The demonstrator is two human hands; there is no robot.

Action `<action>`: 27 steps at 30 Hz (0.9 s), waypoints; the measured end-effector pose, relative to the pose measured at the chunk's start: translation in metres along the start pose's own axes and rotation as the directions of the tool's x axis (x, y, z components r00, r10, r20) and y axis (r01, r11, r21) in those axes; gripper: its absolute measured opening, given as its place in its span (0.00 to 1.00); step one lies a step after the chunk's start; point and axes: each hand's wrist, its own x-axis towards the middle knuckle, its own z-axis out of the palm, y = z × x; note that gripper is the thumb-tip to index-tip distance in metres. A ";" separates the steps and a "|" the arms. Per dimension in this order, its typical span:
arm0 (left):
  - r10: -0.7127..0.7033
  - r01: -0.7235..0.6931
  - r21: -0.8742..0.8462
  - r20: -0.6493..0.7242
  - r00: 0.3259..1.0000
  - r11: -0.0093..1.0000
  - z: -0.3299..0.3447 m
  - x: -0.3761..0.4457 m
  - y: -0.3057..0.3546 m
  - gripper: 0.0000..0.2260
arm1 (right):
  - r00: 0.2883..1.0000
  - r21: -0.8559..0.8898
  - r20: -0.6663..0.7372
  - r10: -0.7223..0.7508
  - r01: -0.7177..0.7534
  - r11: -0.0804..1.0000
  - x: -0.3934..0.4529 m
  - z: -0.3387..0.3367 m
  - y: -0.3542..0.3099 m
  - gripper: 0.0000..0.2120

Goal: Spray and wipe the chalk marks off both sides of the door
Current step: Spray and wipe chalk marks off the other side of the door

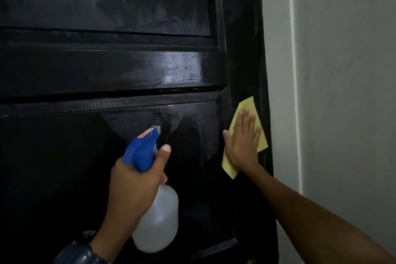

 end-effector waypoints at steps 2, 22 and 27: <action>0.003 -0.003 0.021 0.010 1.000 1.000 0.003 -0.003 -0.005 0.15 | 0.997 0.036 -0.060 0.040 -0.038 0.999 0.001 0.012 -0.002 0.36; -0.160 0.160 0.036 -0.020 0.987 0.986 0.056 0.015 -0.023 0.15 | 0.915 0.384 -0.127 0.382 -0.309 0.870 -0.089 0.071 0.009 0.30; -0.129 0.128 0.019 0.030 0.991 0.992 0.073 0.037 -0.020 0.10 | 0.966 0.239 -0.255 0.052 0.011 0.971 0.102 -0.020 -0.050 0.28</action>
